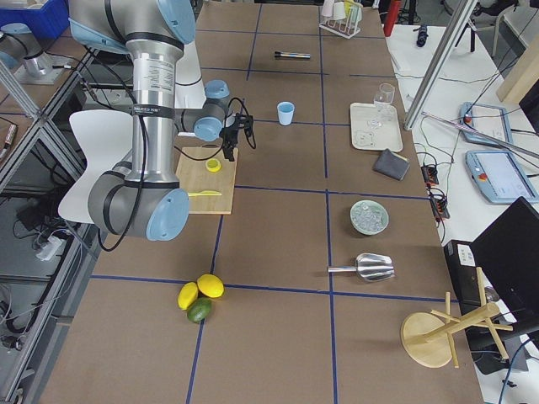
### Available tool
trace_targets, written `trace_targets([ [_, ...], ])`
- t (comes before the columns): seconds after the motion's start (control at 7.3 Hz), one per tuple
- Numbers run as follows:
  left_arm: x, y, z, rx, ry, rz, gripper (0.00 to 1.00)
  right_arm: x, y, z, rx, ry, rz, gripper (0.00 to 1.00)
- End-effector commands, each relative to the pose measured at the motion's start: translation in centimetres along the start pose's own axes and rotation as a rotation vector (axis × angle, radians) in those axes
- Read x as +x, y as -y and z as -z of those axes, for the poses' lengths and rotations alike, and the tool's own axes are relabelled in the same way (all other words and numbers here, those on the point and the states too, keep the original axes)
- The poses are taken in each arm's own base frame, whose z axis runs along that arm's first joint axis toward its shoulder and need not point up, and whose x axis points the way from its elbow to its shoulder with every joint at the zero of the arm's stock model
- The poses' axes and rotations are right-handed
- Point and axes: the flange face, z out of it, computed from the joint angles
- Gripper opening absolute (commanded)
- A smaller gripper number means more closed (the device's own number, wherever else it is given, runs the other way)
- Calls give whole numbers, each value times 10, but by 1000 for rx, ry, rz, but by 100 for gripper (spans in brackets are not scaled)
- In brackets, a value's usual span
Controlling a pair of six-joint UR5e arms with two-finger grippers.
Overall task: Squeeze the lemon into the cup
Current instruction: 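Move the right gripper down over the lemon slice on the wooden board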
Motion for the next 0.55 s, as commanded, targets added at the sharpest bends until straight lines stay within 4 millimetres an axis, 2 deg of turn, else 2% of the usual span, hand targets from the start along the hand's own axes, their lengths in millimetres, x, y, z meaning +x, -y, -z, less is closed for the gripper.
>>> trace_targets([
  [0.0, 0, 0, 0, -1, 0, 1, 100, 8, -18, -7, -11, -28, 22, 100],
  [0.27, -1, -1, 0, -1, 1, 3, 100, 27, -22, -13, -41, -67, 25, 100],
  [0.41, -1, -1, 0, 0, 1, 2, 100, 30, -26, -15, -51, -69, 26, 100],
])
